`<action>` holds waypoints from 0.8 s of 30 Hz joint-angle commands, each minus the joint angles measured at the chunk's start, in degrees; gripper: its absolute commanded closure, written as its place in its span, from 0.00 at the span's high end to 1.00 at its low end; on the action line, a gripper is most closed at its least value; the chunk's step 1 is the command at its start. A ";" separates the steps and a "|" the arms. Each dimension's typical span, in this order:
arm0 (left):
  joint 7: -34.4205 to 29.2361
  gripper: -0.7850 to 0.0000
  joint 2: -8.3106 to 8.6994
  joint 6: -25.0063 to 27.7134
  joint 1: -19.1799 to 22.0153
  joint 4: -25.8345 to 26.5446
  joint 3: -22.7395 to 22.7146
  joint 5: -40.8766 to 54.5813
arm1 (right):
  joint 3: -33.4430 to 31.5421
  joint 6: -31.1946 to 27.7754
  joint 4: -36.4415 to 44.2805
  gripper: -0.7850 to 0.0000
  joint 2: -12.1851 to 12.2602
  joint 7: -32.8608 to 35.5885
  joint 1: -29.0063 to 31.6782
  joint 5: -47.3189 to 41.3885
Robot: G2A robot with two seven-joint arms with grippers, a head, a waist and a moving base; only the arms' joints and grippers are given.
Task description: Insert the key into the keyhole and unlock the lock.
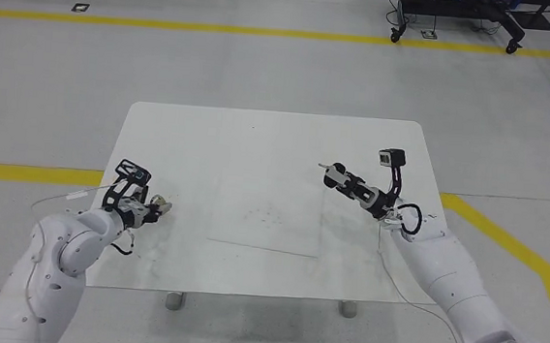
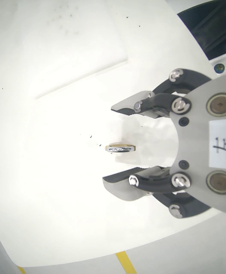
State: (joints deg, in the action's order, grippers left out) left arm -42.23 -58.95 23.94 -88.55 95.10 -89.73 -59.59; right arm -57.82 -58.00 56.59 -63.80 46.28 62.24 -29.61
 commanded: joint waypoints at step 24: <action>0.28 0.00 0.08 -2.91 1.55 -2.03 2.88 -3.52 | 0.00 0.00 0.00 0.00 0.00 0.00 0.00 0.00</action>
State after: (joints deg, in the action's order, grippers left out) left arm -41.85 -58.93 20.86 -86.83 93.04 -86.63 -63.36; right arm -57.82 -58.00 56.59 -63.80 46.28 62.24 -29.61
